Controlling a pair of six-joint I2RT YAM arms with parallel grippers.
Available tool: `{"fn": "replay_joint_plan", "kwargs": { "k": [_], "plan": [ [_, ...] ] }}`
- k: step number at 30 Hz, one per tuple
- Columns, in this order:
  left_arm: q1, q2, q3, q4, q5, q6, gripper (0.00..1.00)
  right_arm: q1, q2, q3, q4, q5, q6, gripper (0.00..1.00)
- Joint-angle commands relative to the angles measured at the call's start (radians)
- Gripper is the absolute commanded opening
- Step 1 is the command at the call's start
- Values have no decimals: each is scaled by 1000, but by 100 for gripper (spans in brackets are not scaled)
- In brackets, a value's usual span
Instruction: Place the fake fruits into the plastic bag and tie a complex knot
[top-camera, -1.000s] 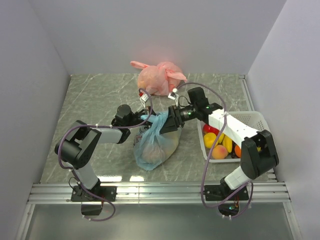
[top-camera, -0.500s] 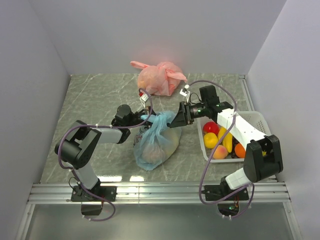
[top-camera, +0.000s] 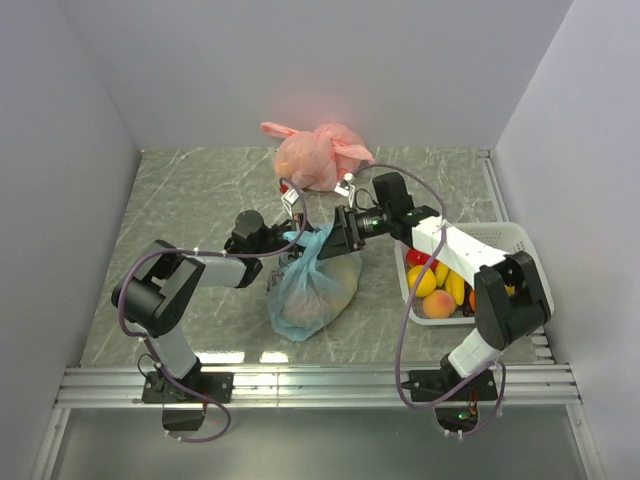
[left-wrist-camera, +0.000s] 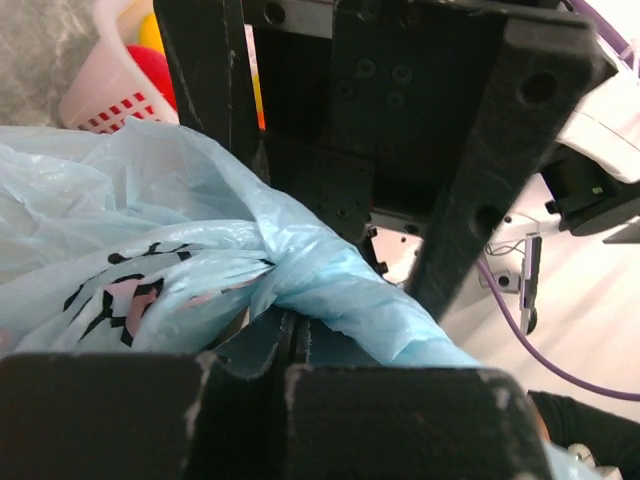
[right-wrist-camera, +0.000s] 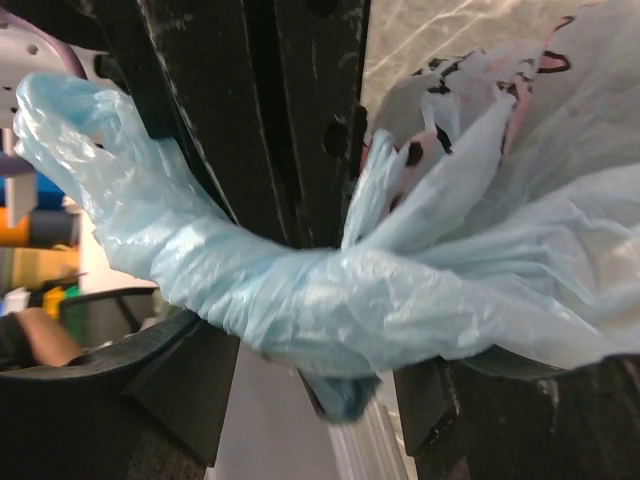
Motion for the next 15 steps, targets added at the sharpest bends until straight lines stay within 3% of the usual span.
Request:
{"fn": "replay_joint_plan", "kwargs": {
  "k": [1, 5, 9, 15],
  "plan": [
    [-23, 9, 30, 104, 5, -8, 0, 25, 40, 70, 143, 17, 68, 64],
    [-26, 18, 35, 96, -1, 4, 0, 52, 84, 149, 186, -20, 99, 63],
    [-24, 21, 34, 97, 5, 4, 0, 57, 58, 133, 154, -58, 59, 80],
    [-18, 6, 23, 111, -3, 1, 0, -20, -19, 67, -186, -57, -188, 87]
  ]
}}
